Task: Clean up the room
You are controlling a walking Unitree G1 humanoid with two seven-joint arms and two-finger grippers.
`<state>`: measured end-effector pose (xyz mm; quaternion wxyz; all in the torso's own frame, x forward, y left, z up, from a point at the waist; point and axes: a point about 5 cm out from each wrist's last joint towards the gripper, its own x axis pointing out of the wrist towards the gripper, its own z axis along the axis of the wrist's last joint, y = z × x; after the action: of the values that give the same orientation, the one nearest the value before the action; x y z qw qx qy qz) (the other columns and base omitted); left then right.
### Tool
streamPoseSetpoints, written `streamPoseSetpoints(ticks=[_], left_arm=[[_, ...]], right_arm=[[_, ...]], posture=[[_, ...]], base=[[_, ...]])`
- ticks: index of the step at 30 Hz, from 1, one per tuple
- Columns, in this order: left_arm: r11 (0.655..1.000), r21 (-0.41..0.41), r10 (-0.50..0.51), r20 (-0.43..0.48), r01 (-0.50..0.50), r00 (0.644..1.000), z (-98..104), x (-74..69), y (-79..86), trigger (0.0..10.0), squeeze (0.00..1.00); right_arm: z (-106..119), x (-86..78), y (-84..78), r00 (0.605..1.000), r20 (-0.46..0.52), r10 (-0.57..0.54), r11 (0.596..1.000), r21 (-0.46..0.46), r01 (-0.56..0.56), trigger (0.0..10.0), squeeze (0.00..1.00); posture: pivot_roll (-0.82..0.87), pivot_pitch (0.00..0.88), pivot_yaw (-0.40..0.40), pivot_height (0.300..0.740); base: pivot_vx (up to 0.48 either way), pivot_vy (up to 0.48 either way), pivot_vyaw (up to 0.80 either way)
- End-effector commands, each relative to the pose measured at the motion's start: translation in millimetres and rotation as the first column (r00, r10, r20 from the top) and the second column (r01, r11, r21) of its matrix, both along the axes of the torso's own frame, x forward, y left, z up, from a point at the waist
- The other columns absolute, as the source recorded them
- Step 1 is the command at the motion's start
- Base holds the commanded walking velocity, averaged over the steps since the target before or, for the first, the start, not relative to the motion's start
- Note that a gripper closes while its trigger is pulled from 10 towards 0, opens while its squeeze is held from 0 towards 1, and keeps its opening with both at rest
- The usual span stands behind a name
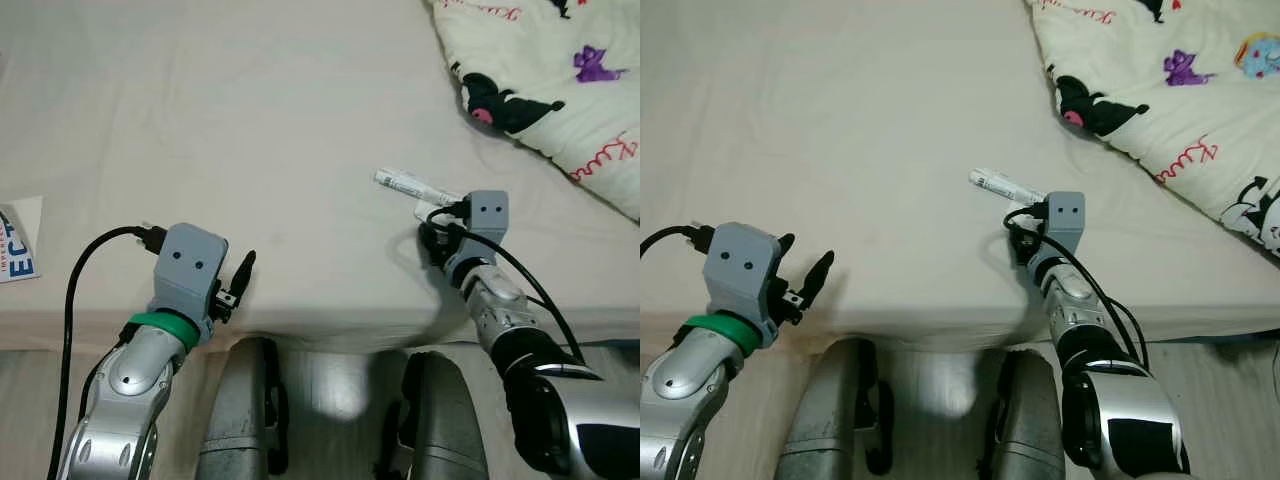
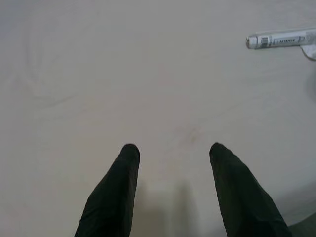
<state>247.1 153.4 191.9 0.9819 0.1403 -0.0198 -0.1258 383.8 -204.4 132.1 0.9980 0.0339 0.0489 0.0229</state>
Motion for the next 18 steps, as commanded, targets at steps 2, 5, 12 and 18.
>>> streamPoseSetpoints(ticks=[2,5,12,18], left_arm=[[1.000,-0.003,0.003,-0.034,-0.003,0.999,-3.3,-4.9,3.1,10.0,0.00],[1.000,-0.002,0.006,-0.038,-0.006,0.999,-2.5,-5.4,3.5,10.0,0.00],[1.000,-0.009,-0.002,-0.040,0.002,0.999,-2.2,-2.2,-0.3,10.0,0.00],[0.999,-0.022,-0.031,-0.021,0.031,0.999,1.3,5.8,-9.4,9.7,0.00]], right_arm=[[-12.2,-4.0,1.5,0.998,-0.059,0.002,1.000,0.000,-0.002,0.0,0.00],[-8.5,-2.5,0.4,0.999,-0.044,-0.008,1.000,0.006,0.008,0.0,0.00],[-3.2,-0.9,-0.7,1.000,-0.013,-0.011,1.000,0.026,0.011,0.0,0.00],[7.5,0.5,1.4,0.997,0.081,0.020,1.000,0.022,-0.022,0.0,0.00]], posture=[[0.39,0.409,0.124,0.595],[0.38,0.406,0.125,0.595],[0.36,0.399,0.122,0.595],[0.29,0.388,0.109,0.595]], base=[[0.000,0.000,0.00],[0.000,0.000,0.00],[0.000,0.000,0.00],[0.000,0.000,0.00]])
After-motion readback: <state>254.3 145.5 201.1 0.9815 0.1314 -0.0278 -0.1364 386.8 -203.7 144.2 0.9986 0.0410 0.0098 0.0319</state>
